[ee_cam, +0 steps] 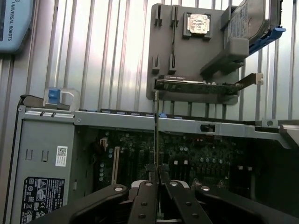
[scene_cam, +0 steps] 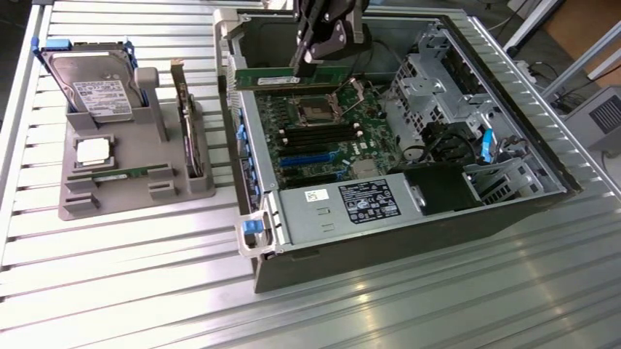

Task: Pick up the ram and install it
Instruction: 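Pick up the ram and move it above insertion slot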

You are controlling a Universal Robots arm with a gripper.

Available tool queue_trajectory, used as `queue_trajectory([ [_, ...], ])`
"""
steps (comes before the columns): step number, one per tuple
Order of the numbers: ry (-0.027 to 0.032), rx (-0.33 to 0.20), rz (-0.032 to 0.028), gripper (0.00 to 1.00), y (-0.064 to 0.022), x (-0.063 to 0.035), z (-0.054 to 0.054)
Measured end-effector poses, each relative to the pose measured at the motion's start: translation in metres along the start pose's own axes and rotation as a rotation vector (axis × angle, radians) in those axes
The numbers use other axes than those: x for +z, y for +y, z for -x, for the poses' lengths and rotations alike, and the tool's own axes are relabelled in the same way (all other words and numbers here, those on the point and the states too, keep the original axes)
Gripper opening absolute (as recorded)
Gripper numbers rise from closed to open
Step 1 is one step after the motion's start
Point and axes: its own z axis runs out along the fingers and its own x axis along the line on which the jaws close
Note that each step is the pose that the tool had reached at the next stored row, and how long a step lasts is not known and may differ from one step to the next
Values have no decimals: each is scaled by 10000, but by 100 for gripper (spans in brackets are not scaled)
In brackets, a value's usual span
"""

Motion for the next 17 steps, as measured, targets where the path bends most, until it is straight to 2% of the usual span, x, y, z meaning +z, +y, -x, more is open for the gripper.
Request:
queue_trajectory([
  [6,-2,-7,36,12,-208,-12,-18],
  [17,-3,-15,59,12,-443,-20,-38],
])
